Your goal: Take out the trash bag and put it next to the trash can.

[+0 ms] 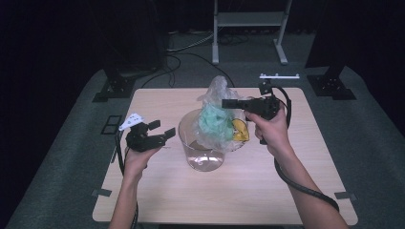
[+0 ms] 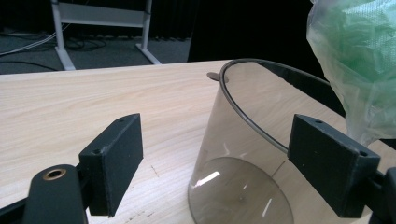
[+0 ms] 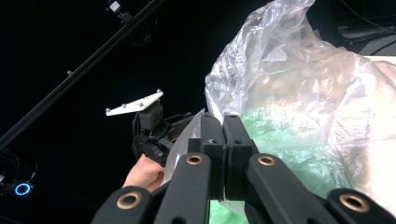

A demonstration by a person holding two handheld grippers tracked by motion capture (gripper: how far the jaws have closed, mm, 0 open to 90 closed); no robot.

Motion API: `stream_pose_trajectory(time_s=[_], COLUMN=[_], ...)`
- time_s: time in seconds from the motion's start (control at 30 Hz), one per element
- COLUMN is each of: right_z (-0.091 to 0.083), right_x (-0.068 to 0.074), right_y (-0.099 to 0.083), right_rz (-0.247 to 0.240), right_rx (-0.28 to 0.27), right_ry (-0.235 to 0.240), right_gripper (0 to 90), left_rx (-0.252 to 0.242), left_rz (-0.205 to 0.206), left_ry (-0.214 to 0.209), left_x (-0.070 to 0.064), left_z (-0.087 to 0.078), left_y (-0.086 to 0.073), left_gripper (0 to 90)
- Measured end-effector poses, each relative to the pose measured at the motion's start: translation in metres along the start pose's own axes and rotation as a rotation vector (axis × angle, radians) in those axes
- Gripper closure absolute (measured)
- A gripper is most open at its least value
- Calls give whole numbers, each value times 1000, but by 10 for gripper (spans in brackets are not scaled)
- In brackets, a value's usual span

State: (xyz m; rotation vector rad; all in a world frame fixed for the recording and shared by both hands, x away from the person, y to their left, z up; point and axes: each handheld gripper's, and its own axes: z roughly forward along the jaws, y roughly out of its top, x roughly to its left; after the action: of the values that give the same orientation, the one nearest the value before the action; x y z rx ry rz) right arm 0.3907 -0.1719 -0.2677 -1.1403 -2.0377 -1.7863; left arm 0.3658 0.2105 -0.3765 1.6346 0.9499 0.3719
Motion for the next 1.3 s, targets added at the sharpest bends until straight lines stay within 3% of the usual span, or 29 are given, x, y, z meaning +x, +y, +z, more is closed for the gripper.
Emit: stream_pose_trajectory(time_s=[0.27, 0.53, 1.3], right_z=[-14, -30, -74], right_x=[-2, -7, -29], right_y=[2, 3, 1], right_rz=[-2, 8, 45], right_rx=[-15, -37, -99], right_ry=[-21, -39, -106], right_gripper=[899, 899, 900], left_rx=[1, 8, 5], left_rz=[-4, -9, -4], left_ry=[-2, 18, 17], left_x=[2, 3, 1], left_z=[0, 0, 1], left_y=[-1, -1, -1], left_gripper=[170, 110, 103])
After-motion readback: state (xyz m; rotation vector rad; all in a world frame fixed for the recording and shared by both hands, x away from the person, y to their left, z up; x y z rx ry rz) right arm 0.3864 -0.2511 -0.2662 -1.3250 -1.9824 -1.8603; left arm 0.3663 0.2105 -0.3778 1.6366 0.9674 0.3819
